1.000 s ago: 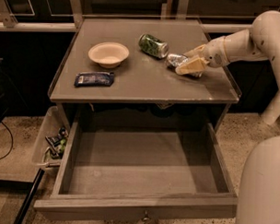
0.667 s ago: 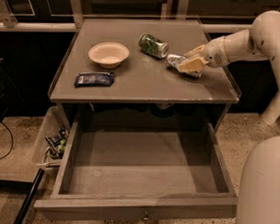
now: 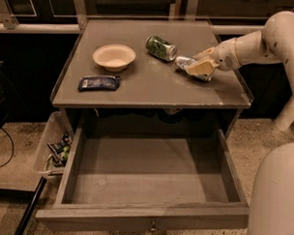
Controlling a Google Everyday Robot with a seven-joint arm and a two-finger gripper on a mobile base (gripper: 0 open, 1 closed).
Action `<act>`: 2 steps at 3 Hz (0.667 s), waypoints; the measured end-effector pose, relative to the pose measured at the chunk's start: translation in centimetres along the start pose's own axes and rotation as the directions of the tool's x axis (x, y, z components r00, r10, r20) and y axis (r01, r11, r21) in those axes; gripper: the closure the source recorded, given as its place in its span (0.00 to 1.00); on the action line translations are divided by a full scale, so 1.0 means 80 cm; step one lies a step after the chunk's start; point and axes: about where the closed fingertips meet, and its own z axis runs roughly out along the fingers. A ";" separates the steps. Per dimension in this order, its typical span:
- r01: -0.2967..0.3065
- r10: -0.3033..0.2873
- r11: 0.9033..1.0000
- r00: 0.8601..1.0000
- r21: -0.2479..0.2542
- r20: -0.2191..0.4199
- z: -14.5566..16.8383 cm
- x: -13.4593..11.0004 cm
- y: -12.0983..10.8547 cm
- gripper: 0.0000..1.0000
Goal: Place redbull can into top drawer
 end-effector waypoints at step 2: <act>0.064 -0.063 0.997 0.998 -0.030 0.024 -0.008 -0.009 0.036 1.00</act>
Offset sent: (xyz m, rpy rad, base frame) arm -0.0664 0.0178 0.0144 -0.0064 -0.0859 0.1143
